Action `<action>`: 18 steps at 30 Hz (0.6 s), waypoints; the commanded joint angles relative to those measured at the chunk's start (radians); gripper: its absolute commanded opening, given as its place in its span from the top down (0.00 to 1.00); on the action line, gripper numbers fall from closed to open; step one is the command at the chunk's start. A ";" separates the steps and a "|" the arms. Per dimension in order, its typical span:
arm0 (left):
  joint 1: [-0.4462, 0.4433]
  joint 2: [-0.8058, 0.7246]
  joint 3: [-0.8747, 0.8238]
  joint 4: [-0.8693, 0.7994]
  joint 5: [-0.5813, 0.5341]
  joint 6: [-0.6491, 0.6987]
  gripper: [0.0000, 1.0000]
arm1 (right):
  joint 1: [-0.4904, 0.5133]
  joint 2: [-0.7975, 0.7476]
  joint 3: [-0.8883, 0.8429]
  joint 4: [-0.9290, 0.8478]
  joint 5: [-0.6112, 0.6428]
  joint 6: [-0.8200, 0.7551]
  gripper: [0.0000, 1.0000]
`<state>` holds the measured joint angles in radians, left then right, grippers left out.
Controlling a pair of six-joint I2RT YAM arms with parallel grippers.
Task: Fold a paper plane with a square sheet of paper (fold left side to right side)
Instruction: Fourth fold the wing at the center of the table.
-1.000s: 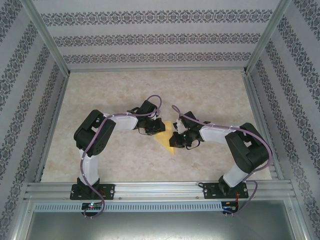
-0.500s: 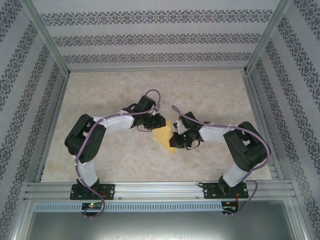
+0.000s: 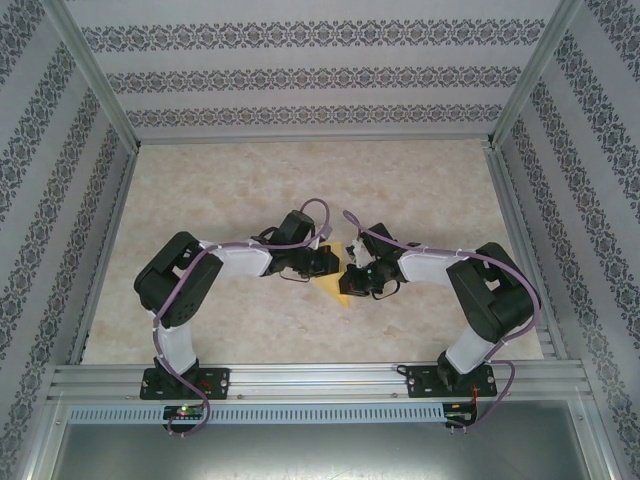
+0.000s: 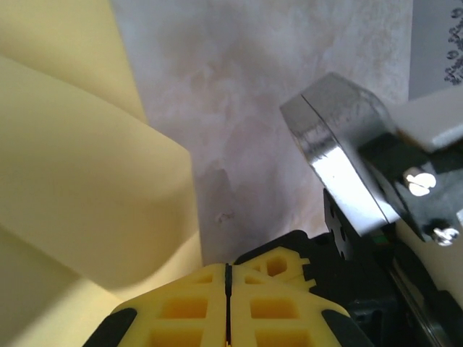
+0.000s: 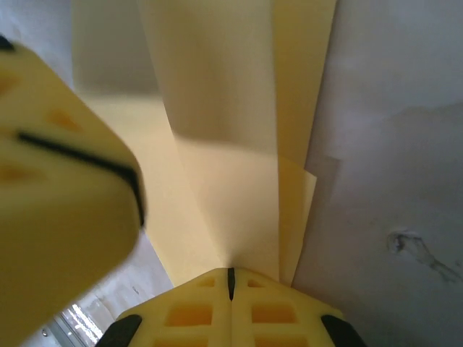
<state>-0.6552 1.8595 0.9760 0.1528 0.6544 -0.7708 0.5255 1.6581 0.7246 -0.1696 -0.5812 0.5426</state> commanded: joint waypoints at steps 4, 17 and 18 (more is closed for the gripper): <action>-0.017 0.038 -0.011 0.074 0.013 -0.015 0.91 | 0.004 0.056 -0.021 -0.128 0.120 -0.031 1.00; -0.017 0.094 -0.036 0.085 -0.038 -0.021 0.94 | 0.015 0.068 -0.003 -0.168 0.135 -0.042 1.00; -0.017 0.097 -0.039 0.086 -0.045 -0.018 0.94 | 0.016 0.069 0.000 -0.174 0.134 -0.044 1.00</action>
<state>-0.6621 1.9301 0.9535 0.2012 0.6403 -0.7830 0.5282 1.6691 0.7506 -0.2096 -0.5701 0.5232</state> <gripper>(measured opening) 0.068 0.038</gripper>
